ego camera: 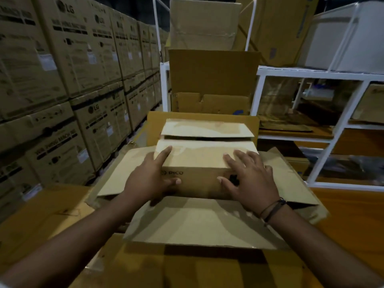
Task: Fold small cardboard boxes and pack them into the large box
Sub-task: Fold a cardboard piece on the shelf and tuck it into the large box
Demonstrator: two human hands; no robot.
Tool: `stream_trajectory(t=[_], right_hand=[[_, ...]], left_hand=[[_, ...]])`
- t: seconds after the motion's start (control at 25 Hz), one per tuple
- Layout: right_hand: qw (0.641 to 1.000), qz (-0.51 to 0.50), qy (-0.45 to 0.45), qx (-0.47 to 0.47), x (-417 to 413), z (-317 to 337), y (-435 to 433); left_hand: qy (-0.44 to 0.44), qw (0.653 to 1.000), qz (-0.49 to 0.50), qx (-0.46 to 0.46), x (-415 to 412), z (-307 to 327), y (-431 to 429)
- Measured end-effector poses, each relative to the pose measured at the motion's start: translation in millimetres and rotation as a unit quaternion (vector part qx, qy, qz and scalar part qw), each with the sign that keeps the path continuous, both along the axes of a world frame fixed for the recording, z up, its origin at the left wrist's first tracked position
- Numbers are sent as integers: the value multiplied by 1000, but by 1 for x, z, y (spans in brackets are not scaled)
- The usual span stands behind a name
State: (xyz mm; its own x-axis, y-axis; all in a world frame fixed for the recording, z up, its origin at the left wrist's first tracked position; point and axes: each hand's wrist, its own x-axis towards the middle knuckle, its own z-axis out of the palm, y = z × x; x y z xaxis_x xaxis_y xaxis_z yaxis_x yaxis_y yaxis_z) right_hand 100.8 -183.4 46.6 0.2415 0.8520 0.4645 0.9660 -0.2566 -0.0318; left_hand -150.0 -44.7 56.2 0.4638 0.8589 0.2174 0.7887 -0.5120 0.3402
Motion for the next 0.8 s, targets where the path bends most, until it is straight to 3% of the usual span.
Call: stream_trajectory(t=[0.12,0.28,0.44,0.72,0.8], right_hand=[[998,-16,22,-64,5,-15,-5],[997,-17,20,-71,20,-11,2],[995,-27,33,-85,25,-6,22],[977,24,88,-191,45,-24,79],[964,41,104,-240,48,-31,94]], left_hand=[[35,999,-24,-27,-4,-18,2],[-1,1000,-17,-10,-2,-19,12],[22,999,-41,5,19,-22,31],[172,972,-159,-18,85,-31,59],[193,962,-181,-61,103,-49,66]])
